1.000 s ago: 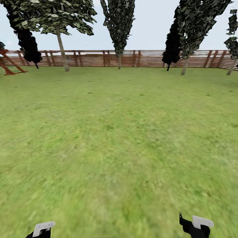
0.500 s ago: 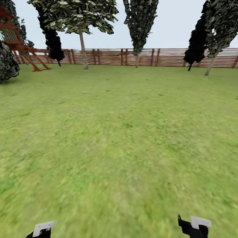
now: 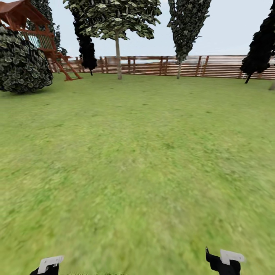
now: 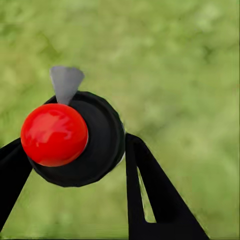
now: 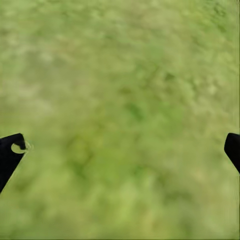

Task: In the garden, pick up the pesticide atomizer on the floor and spray pesticide onto both trees until each tree trunk is fully covered.

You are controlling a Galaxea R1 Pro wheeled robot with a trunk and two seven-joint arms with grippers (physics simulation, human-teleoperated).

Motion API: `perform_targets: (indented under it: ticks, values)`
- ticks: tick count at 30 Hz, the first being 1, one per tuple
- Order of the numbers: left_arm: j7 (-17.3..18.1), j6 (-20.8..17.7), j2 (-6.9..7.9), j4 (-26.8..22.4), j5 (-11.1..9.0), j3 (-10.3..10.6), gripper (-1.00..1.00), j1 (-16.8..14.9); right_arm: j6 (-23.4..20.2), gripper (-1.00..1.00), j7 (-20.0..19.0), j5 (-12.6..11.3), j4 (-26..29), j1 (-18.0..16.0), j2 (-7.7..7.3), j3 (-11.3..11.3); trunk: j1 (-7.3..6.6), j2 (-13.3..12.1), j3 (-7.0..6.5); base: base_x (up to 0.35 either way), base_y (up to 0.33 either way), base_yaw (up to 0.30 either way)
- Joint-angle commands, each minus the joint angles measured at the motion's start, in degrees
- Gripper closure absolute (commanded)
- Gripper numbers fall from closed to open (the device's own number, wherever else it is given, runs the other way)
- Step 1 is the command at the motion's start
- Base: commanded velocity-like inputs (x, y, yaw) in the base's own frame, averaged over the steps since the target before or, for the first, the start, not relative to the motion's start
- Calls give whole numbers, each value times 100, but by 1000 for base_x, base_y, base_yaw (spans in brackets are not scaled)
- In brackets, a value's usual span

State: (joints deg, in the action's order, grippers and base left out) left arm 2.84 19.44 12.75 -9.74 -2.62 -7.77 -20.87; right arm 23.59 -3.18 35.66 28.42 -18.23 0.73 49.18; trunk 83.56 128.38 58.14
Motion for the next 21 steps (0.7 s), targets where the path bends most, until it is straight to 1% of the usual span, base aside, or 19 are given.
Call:
perform_targets:
  ticks: [1,7,10,13,15,21]
  values:
    - [32,16,-1,7,-28,-23,100,-5,23,-100,-33,37,6,-6,6,48,-1,2,5,-1,15,281]
    - [33,16,22,7,-19,-23,100,-5,23,-100,-33,37,14,-6,6,48,-1,2,5,0,3,281]
    - [32,7,49,7,-66,-30,100,-5,23,-100,-33,37,14,-6,6,48,-1,2,5,41,0,281]
    - [32,7,52,13,-190,-31,100,-5,30,-100,-32,37,14,-6,6,48,-1,2,5,251,0,281]
    - [32,7,52,15,-226,-28,100,-5,29,-100,-33,37,14,-6,6,48,-1,2,5,319,0,276]
    - [32,7,37,16,-239,-23,100,-3,23,-100,-32,37,12,-6,-35,65,-1,2,5,334,14,46]
